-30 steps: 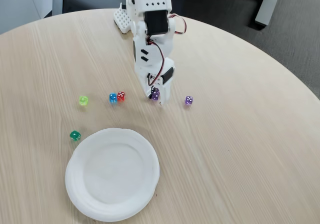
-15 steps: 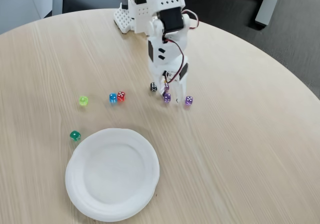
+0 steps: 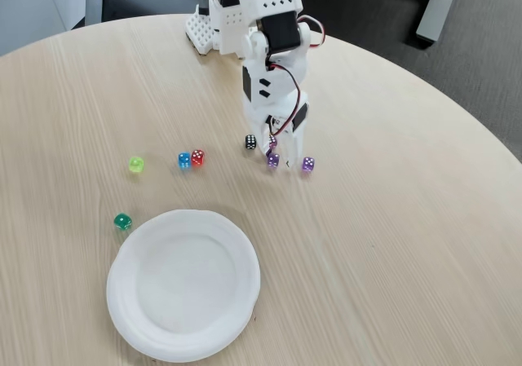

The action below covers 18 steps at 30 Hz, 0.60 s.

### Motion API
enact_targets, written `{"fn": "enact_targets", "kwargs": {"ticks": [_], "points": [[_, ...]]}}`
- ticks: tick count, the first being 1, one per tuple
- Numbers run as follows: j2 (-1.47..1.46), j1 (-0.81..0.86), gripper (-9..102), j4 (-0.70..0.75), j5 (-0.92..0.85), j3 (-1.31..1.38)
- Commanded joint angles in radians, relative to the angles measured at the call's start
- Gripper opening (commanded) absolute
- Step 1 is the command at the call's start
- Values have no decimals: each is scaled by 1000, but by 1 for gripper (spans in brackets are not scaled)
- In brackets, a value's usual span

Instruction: Pick a purple dice and put it in the plate.

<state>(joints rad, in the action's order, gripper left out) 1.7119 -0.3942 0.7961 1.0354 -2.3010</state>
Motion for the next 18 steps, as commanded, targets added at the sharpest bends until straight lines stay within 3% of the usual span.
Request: {"fn": "enact_targets", "kwargs": {"ticks": [1,18], "points": [[0,3,15,6,9,0],[0,112,15,6,37,0]]}}
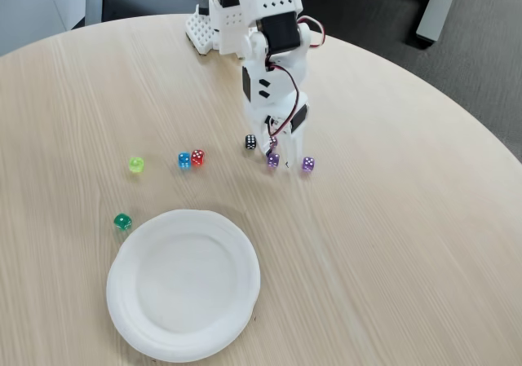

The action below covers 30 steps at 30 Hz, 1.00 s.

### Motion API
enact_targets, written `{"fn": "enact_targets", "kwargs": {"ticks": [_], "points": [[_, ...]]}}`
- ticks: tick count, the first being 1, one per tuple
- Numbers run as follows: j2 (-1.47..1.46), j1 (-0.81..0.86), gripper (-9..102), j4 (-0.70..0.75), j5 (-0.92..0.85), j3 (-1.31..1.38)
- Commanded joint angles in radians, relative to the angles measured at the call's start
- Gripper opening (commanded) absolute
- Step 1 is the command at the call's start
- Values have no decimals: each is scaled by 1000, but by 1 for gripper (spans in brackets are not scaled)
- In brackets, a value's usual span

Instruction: Pick a purple dice and put it in the plate.

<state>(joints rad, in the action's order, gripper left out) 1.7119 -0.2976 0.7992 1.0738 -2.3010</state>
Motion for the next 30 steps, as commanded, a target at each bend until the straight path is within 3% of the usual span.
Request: {"fn": "enact_targets", "kwargs": {"ticks": [1,10,18,30], "points": [[0,17,15,3,0,0],[0,25,15,3,46,-2],[-2,127,15,3,21,2],[0,114,15,3,23,0]]}}
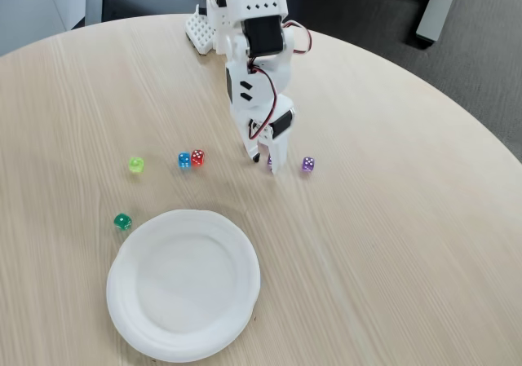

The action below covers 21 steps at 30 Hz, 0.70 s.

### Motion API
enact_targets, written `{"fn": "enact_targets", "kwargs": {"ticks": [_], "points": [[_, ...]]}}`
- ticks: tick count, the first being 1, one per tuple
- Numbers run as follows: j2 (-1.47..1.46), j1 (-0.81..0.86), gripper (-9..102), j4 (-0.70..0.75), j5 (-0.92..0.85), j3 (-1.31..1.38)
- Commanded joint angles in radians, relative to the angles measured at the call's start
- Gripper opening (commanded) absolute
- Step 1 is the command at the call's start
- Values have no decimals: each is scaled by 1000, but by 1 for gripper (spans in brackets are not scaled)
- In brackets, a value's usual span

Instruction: Pick a purple dice and put it in the plate.

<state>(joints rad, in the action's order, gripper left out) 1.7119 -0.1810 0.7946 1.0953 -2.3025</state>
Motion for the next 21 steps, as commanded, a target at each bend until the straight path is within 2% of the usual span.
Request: {"fn": "enact_targets", "kwargs": {"ticks": [1,21], "points": [[0,-3,15,8,8,2],[0,-126,16,9,-5,2]]}}
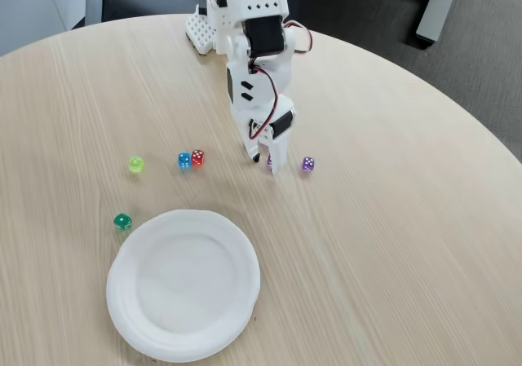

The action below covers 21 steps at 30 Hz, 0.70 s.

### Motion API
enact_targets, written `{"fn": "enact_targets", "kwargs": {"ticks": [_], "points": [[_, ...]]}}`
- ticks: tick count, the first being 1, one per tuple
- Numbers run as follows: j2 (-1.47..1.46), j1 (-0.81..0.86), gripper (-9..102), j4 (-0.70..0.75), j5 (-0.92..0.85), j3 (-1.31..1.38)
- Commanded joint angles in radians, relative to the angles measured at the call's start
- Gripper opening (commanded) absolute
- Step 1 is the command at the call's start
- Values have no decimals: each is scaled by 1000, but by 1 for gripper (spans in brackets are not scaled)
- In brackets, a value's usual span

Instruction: Pick a purple dice and put it in the plate.

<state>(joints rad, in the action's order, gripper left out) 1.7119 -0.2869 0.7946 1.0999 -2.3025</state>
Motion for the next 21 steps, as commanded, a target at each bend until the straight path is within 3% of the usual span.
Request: {"fn": "enact_targets", "kwargs": {"ticks": [1,15,21], "points": [[0,-32,16,9,-9,2],[0,-101,15,9,15,2],[0,-101,7,8,28,6]]}}
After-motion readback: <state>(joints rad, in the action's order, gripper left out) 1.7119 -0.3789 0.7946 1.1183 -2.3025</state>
